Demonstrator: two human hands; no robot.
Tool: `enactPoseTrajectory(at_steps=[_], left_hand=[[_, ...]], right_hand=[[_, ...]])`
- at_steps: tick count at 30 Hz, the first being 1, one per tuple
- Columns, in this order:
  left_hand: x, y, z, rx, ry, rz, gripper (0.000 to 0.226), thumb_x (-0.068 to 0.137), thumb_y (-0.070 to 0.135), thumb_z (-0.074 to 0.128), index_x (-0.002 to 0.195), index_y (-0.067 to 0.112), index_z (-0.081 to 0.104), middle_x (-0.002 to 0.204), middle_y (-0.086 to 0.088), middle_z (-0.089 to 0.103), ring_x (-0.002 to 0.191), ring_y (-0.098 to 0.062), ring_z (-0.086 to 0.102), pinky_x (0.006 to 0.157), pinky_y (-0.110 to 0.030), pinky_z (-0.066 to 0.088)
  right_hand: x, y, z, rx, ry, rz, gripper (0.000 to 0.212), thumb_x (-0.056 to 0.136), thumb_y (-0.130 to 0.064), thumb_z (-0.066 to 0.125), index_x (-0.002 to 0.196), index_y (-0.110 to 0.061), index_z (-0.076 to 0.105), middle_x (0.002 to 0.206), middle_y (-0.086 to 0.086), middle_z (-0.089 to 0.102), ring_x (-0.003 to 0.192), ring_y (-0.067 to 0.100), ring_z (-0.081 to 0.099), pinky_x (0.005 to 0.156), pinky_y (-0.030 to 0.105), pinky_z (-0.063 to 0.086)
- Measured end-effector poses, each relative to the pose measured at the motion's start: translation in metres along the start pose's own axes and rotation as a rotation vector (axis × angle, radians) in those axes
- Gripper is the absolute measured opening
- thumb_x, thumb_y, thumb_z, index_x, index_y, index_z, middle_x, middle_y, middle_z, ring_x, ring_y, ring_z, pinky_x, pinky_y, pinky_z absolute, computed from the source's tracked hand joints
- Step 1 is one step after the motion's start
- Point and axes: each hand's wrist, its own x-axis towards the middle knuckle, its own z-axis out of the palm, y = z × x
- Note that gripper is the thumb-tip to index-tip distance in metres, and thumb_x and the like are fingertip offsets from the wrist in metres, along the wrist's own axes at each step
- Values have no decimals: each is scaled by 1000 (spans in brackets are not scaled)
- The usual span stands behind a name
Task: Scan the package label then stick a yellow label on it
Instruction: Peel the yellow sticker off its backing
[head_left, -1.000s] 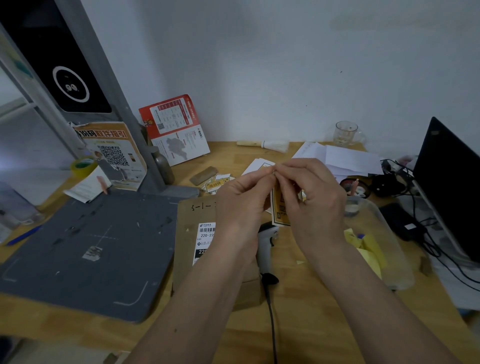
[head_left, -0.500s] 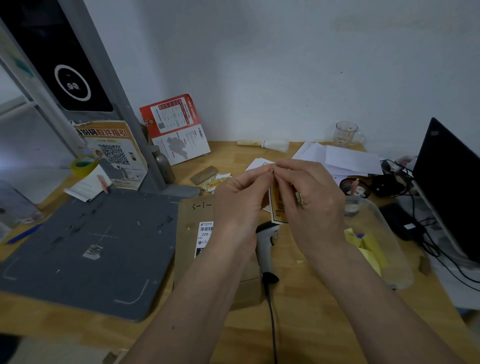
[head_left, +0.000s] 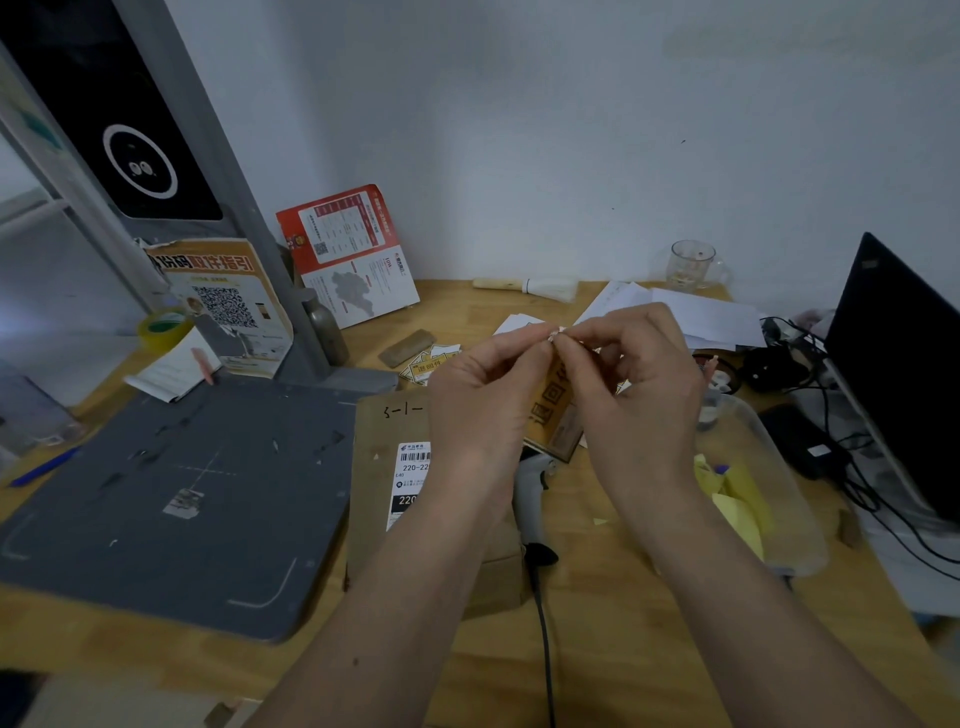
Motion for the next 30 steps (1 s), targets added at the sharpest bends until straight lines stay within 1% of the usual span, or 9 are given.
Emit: enactPoseTrajectory(at_steps=[3,5,8,11,17,20,23,27,30], left_hand=[[-2,-1,1,46,-1,63,15,86,8,66,93,14,77,92,-2,76,95,-22,70,86,-35,57],[-2,-1,1,73,3,94,14,86,8,67,93,14,77,90,-1,76,92,-19,71,84,-33,58],[-1,-1,0,101,18,122,11,86,9,67,93,11,75,90,-5,76,91,-21,70,84,-34,58],[1,-2,-2,117,15,149,10,85,10,68,91,14,74,88,-6,75,88,-21,70,85,-35,56],[1,2,-8,138,-18,190,6,81,11,72,87,13,74,86,-6,75,79,-12,69,74,-20,56],[1,3,-9,203,6,220,7,83,15,70,81,20,74,83,-2,75,81,-17,70,75,-25,56],[0,3,-9,252,4,234,10,87,18,65,81,20,73,84,-3,75,83,-20,69,77,-29,56],[-1,3,-11,270,16,219,14,91,24,61,83,22,73,76,7,71,71,0,63,65,-12,51],[-3,1,-13,261,40,223,15,92,23,59,90,20,73,78,8,70,72,3,62,62,-9,49]], right_hand=[[3,-8,-1,55,-17,89,22,83,-10,70,81,-32,66,85,-15,55,77,-1,58,68,11,46],[5,-10,-3,66,-38,123,27,83,-11,69,79,-38,65,86,-14,58,80,-1,59,70,11,46],[8,-12,-8,32,-135,188,15,84,-17,69,83,-32,70,89,-12,59,80,-5,56,68,6,42],[11,-12,-13,-39,-209,206,9,83,-20,70,85,-29,72,92,-10,61,81,-1,55,68,4,39],[9,-21,-16,-33,-267,183,22,86,-14,66,79,-35,64,84,-13,65,78,0,60,70,6,44],[7,-24,-16,-36,-273,182,26,86,-13,66,77,-37,62,82,-15,64,80,5,62,69,9,46],[5,-25,-15,-14,-265,200,25,85,-14,67,75,-37,63,81,-11,67,76,9,63,67,12,48],[3,-29,-15,77,-260,261,22,84,-12,68,75,-32,66,75,-12,68,70,2,61,63,8,46],[1,-31,-15,74,-244,275,21,84,-11,67,75,-30,67,70,-15,65,66,-3,58,61,6,45]])
